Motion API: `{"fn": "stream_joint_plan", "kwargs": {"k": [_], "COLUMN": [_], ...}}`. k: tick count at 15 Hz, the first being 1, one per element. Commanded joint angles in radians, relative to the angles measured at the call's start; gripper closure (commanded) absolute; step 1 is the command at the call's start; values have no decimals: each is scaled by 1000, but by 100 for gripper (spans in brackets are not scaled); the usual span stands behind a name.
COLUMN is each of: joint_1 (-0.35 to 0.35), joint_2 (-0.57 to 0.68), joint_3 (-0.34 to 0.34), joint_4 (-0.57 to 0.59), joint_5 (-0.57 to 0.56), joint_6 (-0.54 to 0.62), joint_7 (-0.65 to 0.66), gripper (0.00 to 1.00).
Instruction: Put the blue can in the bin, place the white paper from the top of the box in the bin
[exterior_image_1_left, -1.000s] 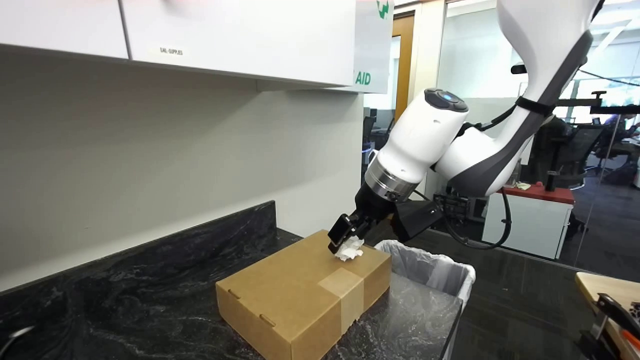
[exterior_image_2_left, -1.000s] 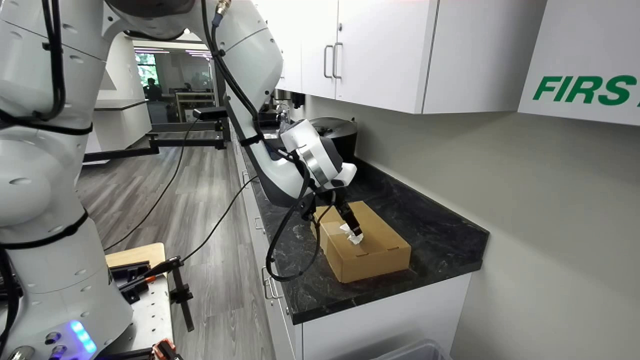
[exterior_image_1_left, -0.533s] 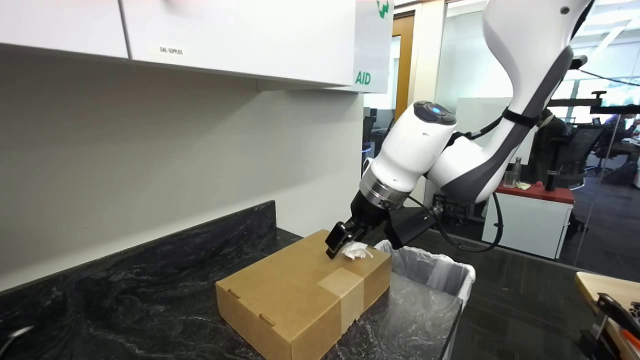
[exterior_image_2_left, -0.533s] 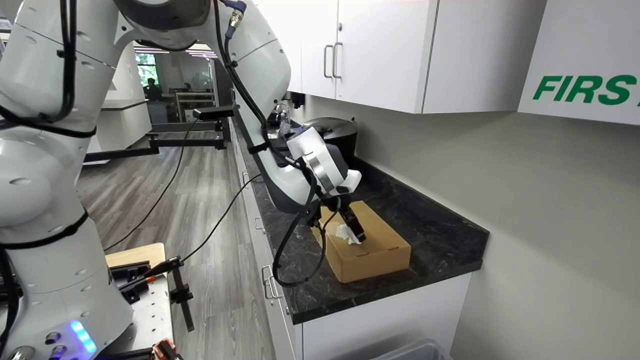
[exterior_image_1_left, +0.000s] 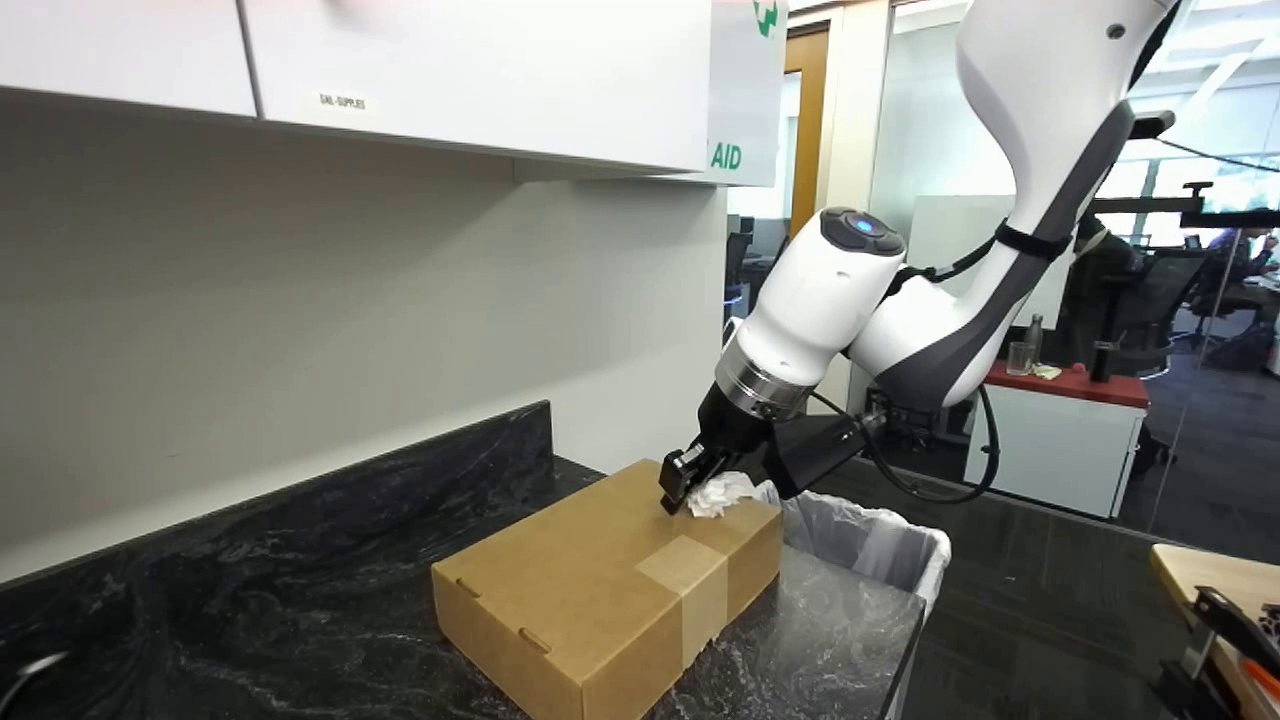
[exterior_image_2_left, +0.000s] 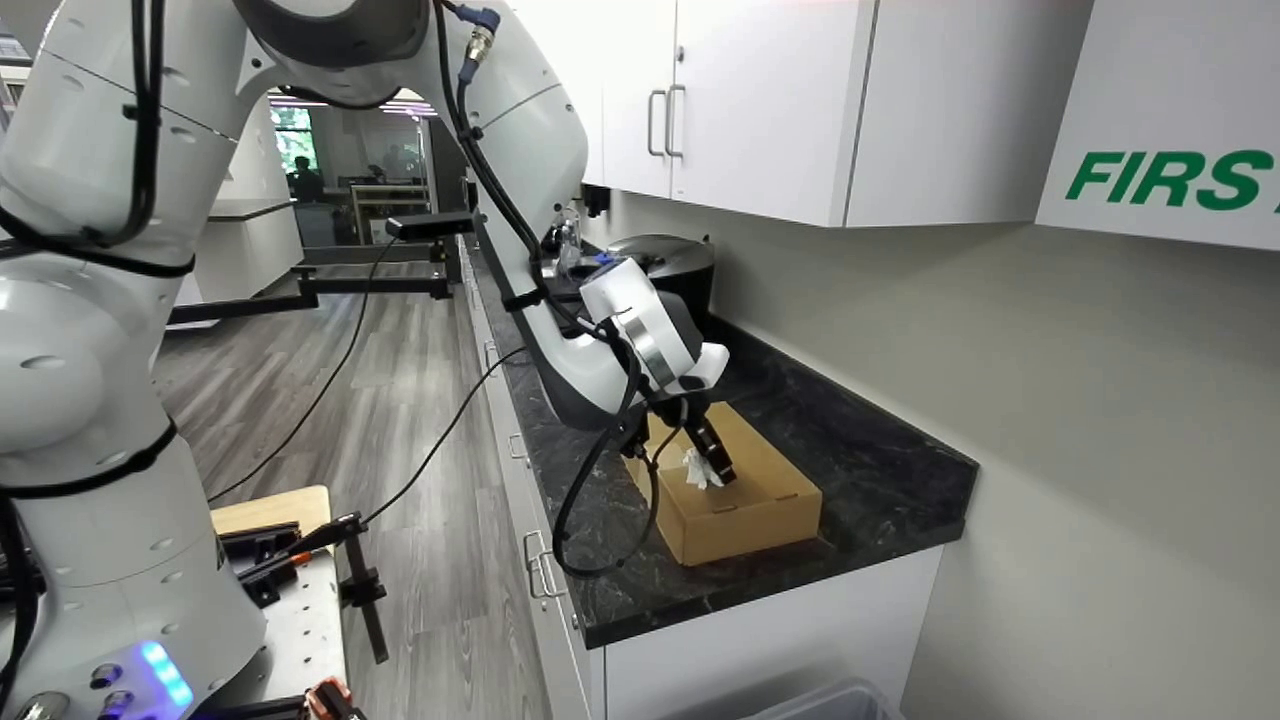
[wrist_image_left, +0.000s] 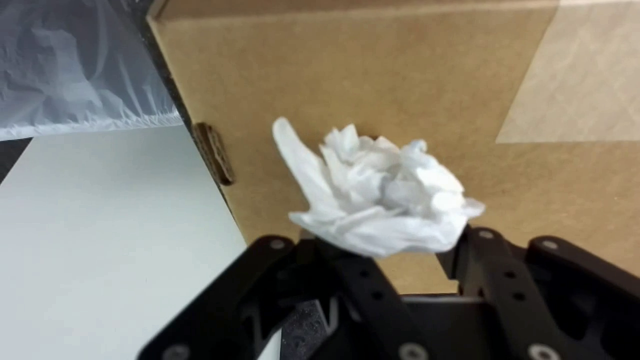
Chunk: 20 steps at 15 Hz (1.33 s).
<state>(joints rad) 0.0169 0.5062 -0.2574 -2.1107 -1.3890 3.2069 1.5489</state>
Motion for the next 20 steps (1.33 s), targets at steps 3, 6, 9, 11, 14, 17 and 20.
{"fn": "stream_joint_plan", "kwargs": {"k": [3,6,9,11,14,17,20], "joint_1": [37,44,40,39,36,10,-13], "joint_2": [-5,-28,-77,-95,-118,-151,-192], "joint_3": [-34,-43,-33,-29,-20,17,57], "joint_4": [10,0,-47,-59,-81,-147,-214], "joint_5": [-19,-23,4,13,33,99,201], "joint_6": [-43,-43,-52,-56,-84,-127,-165], "joint_7": [58,70,55,47,31,-42,-136], "gripper": [94,99,96,95,97,96,96]}}
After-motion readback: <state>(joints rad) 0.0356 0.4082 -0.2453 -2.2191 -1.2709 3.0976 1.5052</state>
